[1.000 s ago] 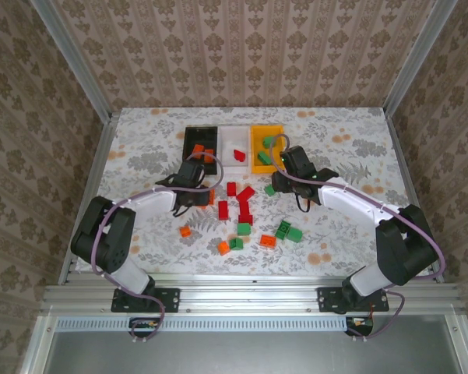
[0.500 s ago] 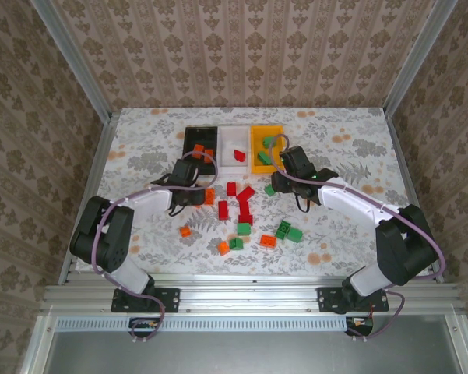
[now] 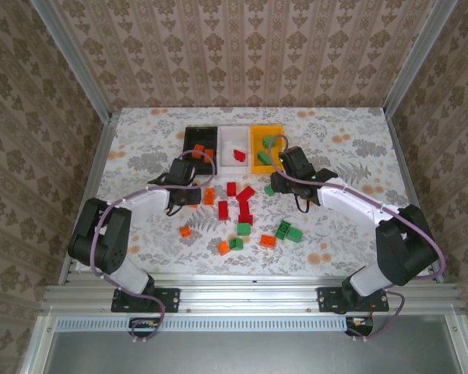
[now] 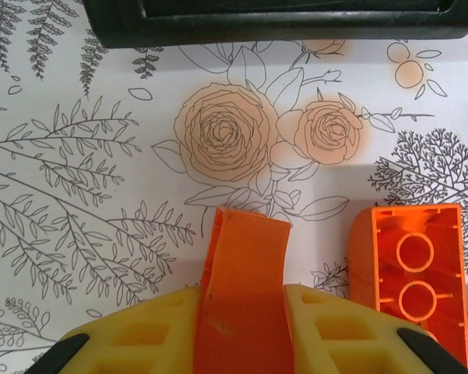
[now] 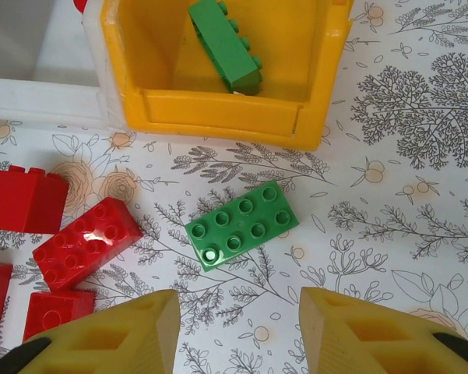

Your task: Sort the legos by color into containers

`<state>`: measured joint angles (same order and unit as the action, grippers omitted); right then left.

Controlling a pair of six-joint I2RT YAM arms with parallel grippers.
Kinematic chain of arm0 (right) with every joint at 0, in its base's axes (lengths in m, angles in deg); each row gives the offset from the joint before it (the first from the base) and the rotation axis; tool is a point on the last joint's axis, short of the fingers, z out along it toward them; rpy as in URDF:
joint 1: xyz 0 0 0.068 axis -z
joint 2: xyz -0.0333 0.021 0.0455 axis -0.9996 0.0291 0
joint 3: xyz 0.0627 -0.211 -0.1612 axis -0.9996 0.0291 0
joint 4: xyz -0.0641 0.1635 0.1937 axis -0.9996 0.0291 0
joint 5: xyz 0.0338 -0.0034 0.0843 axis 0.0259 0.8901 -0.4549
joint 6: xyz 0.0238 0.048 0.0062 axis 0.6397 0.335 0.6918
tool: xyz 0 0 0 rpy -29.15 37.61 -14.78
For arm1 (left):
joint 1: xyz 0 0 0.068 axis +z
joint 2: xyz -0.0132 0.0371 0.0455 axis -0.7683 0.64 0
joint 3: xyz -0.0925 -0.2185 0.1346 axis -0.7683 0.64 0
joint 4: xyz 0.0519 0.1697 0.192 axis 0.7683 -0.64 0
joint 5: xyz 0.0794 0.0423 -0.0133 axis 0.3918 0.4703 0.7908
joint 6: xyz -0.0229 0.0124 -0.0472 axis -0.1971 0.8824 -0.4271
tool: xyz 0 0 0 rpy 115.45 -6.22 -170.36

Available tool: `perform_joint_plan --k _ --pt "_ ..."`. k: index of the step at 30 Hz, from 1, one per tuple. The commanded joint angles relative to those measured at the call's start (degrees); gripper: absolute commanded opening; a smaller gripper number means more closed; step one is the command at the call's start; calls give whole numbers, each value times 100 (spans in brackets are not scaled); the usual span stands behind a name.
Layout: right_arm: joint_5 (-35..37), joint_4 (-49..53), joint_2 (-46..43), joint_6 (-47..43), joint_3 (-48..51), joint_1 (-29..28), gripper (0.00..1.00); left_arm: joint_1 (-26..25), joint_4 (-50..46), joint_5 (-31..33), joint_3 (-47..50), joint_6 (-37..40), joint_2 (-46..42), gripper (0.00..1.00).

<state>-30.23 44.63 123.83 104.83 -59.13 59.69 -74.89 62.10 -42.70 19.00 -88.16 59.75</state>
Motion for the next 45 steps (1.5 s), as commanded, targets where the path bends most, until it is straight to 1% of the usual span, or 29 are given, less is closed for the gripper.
perform_joint_plan --k 1,9,12,15,18,21,29,31,34,36,38,41,43,45 --pt "157 -63 -170 -28 50 -44 45 17 -267 80 -107 44 -245 28" --pt "190 -76 -164 -31 58 -54 45 18 -420 116 -299 41 -386 26" --pt "194 -85 -147 -25 51 -51 45 18 -575 184 -592 91 -434 27" --pt "166 -87 -129 -20 58 -54 45 45 -742 235 -1125 150 -332 27" --pt "158 -102 -113 -19 59 -49 45 79 -926 258 -1797 227 1 27" --pt "131 -109 -127 -14 70 -53 45 140 -952 185 -2461 242 524 27" --pt "-1 -159 -189 23 123 -50 45 336 -1313 -79 -4383 296 2230 26" --pt "-31 -157 -216 31 133 -53 45 380 -1402 -39 -4712 276 2524 26" --pt "-62 -175 -269 45 149 -54 45 440 -1480 -160 -5062 216 2888 26" --pt "-95 -174 -270 49 156 -54 45 445 -1509 -183 -5191 217 3037 30" --pt "-104 -178 -274 61 170 -54 45 446 -1487 -317 -5224 221 3079 36" --pt "-99 -194 -267 66 190 -54 46 436 -1466 -405 -5191 233 2960 49" --pt "-104 -190 -269 65 186 -62 46 430 -1404 -494 -5071 234 2753 62" --pt "-98 -193 -295 70 199 -71 46 402 -1364 -526 -4929 252 2456 66"
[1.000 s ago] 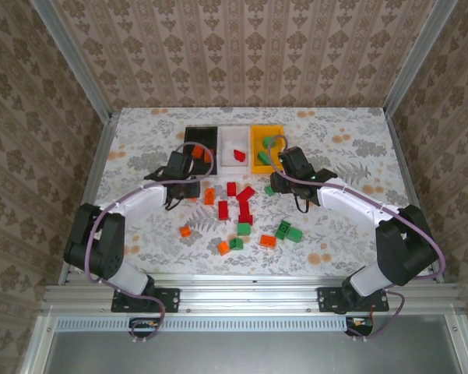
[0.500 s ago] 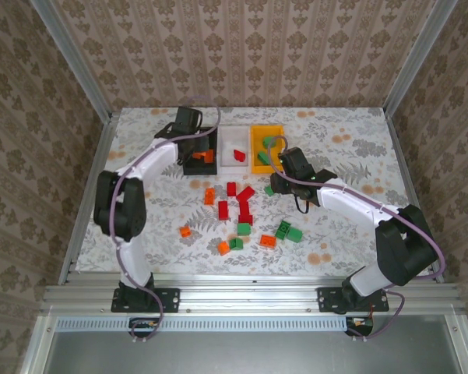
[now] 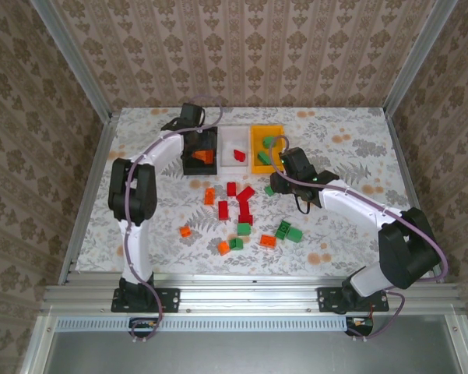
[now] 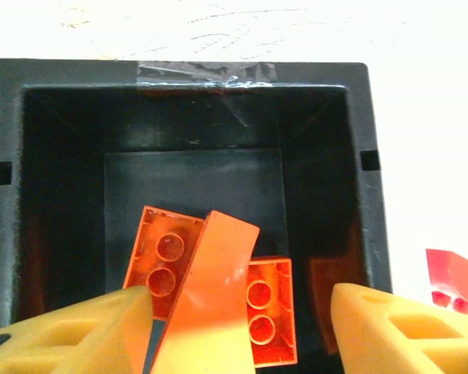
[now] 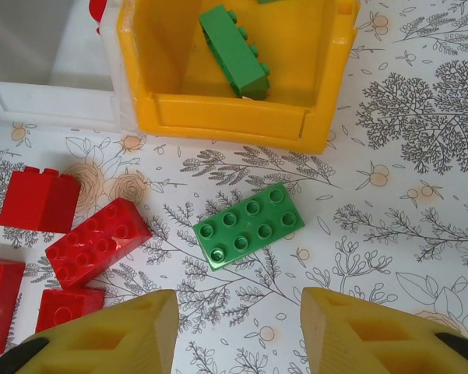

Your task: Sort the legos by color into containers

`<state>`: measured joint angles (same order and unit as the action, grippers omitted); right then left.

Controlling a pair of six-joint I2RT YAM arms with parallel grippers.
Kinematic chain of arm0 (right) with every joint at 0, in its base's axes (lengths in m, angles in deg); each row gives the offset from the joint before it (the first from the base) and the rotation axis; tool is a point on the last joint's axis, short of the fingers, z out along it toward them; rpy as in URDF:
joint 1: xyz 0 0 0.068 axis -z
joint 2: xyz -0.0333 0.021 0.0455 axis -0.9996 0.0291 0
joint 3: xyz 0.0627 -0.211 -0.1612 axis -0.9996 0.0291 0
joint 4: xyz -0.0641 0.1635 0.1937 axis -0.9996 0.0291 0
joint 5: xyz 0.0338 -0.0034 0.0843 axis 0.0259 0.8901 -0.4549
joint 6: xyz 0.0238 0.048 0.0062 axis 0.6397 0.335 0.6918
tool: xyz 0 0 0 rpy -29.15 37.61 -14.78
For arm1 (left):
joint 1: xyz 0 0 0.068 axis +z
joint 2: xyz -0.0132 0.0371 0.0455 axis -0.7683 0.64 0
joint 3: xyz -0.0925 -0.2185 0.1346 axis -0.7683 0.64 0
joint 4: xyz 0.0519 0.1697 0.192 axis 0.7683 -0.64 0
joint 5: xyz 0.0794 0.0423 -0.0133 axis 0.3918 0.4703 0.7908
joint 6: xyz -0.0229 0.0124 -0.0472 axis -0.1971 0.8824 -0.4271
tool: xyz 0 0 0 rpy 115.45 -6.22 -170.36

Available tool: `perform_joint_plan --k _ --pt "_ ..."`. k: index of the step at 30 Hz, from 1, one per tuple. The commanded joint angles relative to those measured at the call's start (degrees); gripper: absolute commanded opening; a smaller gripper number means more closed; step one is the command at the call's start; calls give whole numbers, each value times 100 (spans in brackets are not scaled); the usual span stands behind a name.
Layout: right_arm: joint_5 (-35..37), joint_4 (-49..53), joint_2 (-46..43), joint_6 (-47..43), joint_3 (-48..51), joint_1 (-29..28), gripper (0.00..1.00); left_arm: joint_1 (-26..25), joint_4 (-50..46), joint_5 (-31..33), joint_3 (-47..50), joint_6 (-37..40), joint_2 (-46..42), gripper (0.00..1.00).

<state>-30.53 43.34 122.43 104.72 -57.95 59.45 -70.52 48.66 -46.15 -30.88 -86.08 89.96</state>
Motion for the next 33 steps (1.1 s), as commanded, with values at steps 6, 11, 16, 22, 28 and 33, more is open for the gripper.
perform_joint_plan --k 6,11,16,22,28,33 --pt "-86 -212 -174 68 168 -108 46 -297 50 -193 1244 -71 -1867 72" --pt "-208 -585 -156 28 341 -229 49 -821 214 -142 2880 -455 -2788 72" --pt "-172 -747 -130 59 442 -258 50 -1203 372 91 3750 -774 -2937 69" --pt "-164 -783 -81 66 450 -284 49 -1512 384 226 3875 -922 -2631 60" --pt "-148 -777 -77 51 442 -327 49 -1520 590 462 4013 -1059 -2288 50" --pt "-128 -766 -58 34 433 -342 49 -1522 773 587 4095 -1124 -2300 48"
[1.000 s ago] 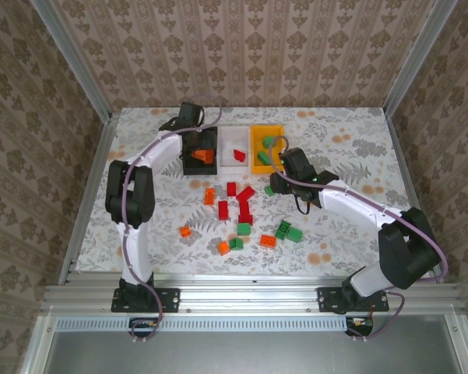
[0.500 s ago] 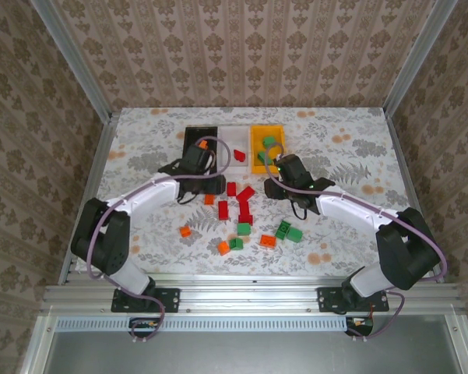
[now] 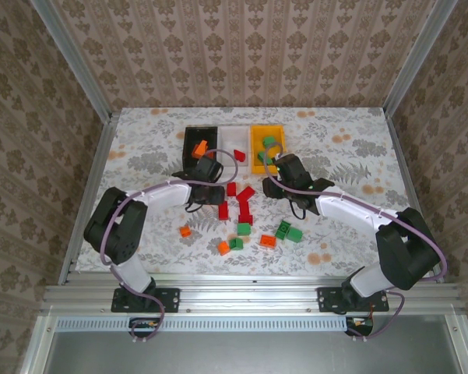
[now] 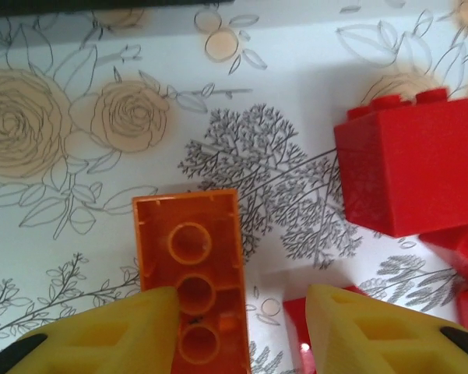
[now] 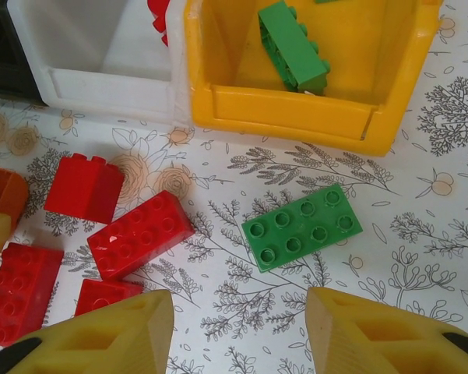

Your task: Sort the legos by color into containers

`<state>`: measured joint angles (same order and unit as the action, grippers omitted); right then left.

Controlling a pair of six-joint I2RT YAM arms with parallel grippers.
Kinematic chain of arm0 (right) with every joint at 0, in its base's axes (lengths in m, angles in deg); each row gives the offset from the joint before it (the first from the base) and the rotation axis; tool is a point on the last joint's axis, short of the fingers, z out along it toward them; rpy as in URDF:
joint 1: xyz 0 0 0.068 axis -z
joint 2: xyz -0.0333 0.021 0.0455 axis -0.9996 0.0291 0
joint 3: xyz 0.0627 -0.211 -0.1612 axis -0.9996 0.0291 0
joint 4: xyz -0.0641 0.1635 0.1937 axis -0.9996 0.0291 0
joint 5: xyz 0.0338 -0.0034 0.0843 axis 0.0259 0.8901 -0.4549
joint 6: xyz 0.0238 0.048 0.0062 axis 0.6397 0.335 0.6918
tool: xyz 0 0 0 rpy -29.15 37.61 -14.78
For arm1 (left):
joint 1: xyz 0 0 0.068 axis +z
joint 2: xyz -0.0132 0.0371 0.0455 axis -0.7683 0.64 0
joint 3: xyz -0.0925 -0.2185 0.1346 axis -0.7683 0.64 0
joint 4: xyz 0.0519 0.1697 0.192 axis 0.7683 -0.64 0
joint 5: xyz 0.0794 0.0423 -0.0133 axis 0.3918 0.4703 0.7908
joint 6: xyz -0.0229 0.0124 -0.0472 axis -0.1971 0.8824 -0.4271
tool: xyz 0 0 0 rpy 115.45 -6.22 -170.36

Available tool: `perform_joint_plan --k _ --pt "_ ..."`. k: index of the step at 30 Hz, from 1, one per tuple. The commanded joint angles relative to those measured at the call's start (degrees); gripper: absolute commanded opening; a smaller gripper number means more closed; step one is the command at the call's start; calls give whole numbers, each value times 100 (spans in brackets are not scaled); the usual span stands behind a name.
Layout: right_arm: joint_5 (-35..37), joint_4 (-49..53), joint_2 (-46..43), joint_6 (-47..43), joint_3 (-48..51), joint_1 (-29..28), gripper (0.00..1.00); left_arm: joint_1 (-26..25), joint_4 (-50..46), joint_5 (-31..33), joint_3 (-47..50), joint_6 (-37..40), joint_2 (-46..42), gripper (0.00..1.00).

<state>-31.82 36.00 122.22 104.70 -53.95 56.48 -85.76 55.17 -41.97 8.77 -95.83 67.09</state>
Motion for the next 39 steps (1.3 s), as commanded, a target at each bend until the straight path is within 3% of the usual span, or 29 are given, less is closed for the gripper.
perform_joint_plan --k 1,15,26,31,39 --pt "1 -36 -38 28 33 -56 49 1 148 120 140 -142 -40 48" --pt "35 -14 100 8 -20 -110 49 21 160 231 218 32 -486 50" --pt "77 12 70 -16 -16 -119 49 210 8 502 -45 31 252 49" --pt "68 15 80 -26 -29 -118 49 294 160 332 -88 63 481 44" --pt "88 4 61 -25 -20 -134 48 347 -67 574 -174 203 149 21"
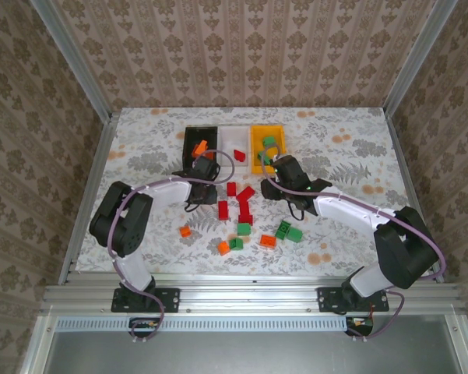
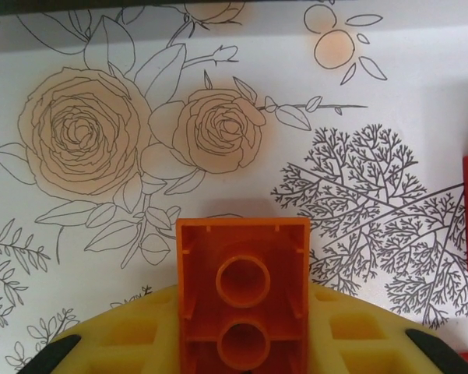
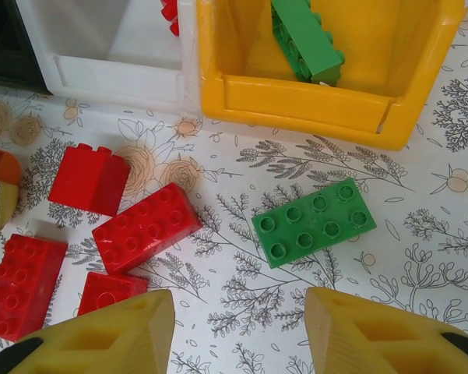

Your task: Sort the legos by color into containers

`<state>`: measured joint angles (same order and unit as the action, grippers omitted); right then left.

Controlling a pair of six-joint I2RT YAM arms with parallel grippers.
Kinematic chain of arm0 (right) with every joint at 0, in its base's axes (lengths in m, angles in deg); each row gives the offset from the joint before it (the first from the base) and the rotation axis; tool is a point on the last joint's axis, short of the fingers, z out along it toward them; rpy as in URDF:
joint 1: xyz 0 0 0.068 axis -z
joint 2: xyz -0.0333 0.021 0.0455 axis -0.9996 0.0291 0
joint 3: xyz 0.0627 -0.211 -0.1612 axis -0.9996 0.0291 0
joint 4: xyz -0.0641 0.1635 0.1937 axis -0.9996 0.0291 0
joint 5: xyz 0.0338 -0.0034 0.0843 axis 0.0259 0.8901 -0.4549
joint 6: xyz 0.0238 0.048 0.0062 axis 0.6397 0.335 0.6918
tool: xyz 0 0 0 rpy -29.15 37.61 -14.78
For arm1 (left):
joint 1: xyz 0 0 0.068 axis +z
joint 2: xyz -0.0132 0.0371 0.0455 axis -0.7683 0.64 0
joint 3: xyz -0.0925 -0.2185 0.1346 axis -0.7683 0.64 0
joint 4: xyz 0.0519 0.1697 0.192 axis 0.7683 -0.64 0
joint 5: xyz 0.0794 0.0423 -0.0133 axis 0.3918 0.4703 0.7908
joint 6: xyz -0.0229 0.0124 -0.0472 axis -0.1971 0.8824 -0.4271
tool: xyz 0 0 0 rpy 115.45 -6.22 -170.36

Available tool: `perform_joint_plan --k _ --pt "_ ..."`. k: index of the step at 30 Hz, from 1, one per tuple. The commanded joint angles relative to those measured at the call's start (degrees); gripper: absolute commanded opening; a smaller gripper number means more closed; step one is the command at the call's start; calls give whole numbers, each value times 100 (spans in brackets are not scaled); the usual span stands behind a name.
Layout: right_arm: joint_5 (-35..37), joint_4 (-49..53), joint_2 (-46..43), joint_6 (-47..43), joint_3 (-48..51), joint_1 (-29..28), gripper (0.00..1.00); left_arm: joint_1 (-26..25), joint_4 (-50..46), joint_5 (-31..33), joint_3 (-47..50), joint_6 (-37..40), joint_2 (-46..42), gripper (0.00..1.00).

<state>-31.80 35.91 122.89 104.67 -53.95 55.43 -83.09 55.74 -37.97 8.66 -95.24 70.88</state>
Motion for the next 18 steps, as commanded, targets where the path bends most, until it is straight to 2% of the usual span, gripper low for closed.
perform_joint_plan --k 1,4,7,11,18 --pt "69 13 -6 -25 -20 -32 49 87 -174 225 -206 198 -356 21" --pt "78 -5 -36 -16 -11 -36 49 239 -443 347 -603 464 -705 21" --pt "60 -14 6 -9 -20 -40 48 621 -766 265 -1430 723 -599 21" --pt "99 -5 18 -32 -20 -40 49 1082 -1068 -313 -2726 956 149 20" --pt "105 -14 70 -42 -28 -40 49 1203 -1780 -779 -4812 1258 1659 22"
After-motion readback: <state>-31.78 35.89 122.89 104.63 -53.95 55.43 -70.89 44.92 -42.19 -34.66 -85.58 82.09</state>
